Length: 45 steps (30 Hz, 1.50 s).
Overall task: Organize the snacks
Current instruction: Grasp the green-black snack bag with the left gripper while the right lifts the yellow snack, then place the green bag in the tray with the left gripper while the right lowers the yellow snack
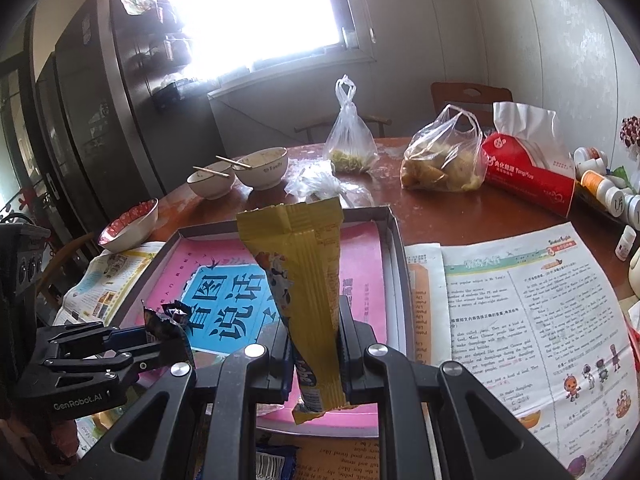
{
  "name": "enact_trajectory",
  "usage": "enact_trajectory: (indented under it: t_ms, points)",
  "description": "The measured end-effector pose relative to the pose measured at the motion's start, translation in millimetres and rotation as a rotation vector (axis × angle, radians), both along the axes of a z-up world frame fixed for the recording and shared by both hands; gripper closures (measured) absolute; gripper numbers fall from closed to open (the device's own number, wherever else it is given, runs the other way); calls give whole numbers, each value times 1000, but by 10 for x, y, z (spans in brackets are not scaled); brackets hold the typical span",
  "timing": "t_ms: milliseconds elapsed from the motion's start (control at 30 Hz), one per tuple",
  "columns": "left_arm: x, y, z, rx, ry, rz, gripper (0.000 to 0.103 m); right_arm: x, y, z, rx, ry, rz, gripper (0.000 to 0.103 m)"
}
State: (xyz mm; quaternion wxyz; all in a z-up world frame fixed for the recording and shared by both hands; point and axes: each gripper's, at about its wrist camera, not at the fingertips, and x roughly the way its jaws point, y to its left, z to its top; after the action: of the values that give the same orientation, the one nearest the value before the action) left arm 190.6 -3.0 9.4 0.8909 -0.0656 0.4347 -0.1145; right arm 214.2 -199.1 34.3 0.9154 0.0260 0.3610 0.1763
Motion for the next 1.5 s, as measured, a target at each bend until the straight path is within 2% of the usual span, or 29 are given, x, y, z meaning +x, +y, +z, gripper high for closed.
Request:
enact_trajectory:
  t_ms: [833,1500]
  points:
    - [60,-56,-83,15,27,-9,70,79,58,-240,-36,98,25,85]
    - [40,-53,-69,8,23,2,70,75,54,-273,-53,119,15,81]
